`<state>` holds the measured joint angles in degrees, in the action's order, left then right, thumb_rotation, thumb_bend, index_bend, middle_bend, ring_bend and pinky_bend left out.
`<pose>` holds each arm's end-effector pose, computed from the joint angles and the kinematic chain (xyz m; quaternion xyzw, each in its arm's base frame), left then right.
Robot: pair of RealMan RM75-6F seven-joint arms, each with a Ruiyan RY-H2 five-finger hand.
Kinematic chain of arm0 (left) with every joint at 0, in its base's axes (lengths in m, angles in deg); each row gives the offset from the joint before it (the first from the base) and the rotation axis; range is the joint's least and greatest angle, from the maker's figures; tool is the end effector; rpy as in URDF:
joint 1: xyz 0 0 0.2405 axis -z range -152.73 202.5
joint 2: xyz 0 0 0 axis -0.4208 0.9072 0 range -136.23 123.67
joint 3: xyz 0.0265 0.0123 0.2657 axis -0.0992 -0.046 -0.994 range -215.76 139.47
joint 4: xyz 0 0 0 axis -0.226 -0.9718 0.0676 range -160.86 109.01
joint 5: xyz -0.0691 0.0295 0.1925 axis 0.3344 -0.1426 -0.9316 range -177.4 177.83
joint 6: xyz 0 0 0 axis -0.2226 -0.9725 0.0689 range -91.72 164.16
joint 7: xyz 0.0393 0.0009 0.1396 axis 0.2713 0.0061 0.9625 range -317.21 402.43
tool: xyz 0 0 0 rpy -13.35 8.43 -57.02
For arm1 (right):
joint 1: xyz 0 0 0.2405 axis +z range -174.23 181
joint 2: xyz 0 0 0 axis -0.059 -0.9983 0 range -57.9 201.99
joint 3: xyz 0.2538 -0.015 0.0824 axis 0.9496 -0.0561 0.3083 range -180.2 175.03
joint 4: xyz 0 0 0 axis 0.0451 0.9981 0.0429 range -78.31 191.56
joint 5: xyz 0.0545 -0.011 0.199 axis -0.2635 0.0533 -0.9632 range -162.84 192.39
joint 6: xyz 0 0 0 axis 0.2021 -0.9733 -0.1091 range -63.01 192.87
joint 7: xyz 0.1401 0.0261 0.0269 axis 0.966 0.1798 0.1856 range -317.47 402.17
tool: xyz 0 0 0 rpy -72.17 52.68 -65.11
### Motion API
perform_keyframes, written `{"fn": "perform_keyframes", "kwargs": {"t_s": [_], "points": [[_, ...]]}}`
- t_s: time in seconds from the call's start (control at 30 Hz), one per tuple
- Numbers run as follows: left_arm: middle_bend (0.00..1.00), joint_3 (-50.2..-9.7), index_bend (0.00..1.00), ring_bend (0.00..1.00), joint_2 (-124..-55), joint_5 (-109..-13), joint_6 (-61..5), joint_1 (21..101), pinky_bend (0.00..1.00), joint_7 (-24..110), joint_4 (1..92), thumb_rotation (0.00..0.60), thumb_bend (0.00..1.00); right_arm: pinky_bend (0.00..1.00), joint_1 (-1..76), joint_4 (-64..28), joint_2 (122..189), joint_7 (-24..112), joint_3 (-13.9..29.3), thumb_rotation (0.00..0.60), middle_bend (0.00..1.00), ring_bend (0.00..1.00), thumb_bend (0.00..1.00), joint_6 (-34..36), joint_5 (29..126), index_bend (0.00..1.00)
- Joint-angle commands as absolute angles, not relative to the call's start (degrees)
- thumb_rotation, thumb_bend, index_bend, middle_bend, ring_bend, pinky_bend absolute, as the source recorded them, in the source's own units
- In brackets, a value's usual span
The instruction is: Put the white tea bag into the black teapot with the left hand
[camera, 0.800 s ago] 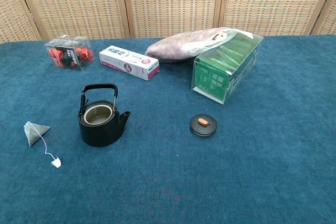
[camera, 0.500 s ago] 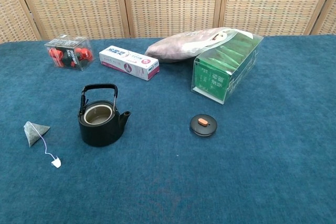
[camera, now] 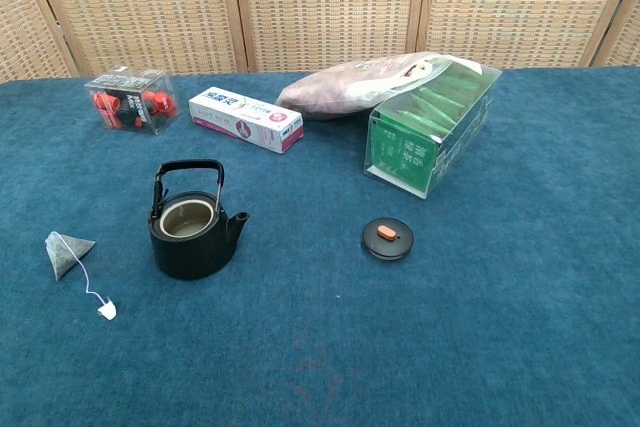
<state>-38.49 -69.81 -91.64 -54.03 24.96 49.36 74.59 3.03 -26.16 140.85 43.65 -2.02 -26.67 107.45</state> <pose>-0.2916 0.1442 0.1594 -0.5976 -0.3846 -0.3989 0.5795 -0.3400 -0.1447 0.1571 0.6091 -0.3511 0.3866 0.5969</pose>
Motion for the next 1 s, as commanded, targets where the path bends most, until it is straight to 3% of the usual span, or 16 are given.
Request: {"fn": "perform_keyframes", "kwargs": {"t_s": [0.03,0.37,0.43,0.5,0.53,0.63,0.8,1.0], "points": [[0.0,-38.45,0.11,0.0,-69.78,-91.67,-54.04,25.0,0.0,49.4,74.64,0.6,0.37,0.08,2.94,-26.14,140.82,43.68,-2.09,0.6,0.12,0.0,0.07,-26.7,107.4,0.09],[0.01,-38.55,0.11,0.0,-69.51,-92.74,-53.4,25.73,0.0,49.97,74.65,0.6,0.37,0.08,2.79,-26.02,140.82,43.85,-2.13,0.6,0.12,0.0,0.07,-26.91,107.44,0.09],[0.06,-38.58,0.15,0.02,-69.41,-93.29,-53.04,26.13,0.05,50.28,74.53,0.6,0.37,0.08,2.81,-25.96,140.9,43.9,-2.15,0.6,0.12,0.0,0.07,-26.84,107.45,0.09],[0.11,-38.66,0.18,0.06,-69.33,-93.95,-52.5,26.63,0.14,50.65,74.42,0.6,0.37,0.08,2.78,-25.93,140.92,43.98,-2.17,0.6,0.12,0.0,0.07,-26.84,107.43,0.09],[0.16,-38.74,0.2,0.11,-69.29,-94.35,-52.09,26.95,0.23,50.84,74.39,0.6,0.37,0.08,2.78,-25.9,140.97,43.99,-2.17,0.6,0.12,0.0,0.07,-26.81,107.41,0.09],[0.29,-39.12,0.24,0.24,-69.14,-96.1,-50.42,28.3,0.36,51.57,74.22,0.6,0.37,0.08,2.79,-25.81,141.07,44.02,-2.14,0.6,0.12,0.0,0.07,-26.68,107.25,0.09],[0.47,-39.81,0.29,0.42,-68.62,-98.39,-46.65,30.83,0.47,53.64,74.61,0.6,0.38,0.08,2.7,-25.74,140.97,44.09,-2.07,0.6,0.12,0.0,0.07,-26.8,107.12,0.09],[0.56,-40.04,0.39,0.49,-68.57,-99.37,-42.98,33.29,0.49,55.14,75.39,0.6,0.38,0.08,2.38,-25.6,140.95,44.31,-2.12,0.6,0.12,0.0,0.07,-26.97,106.82,0.09]]}}
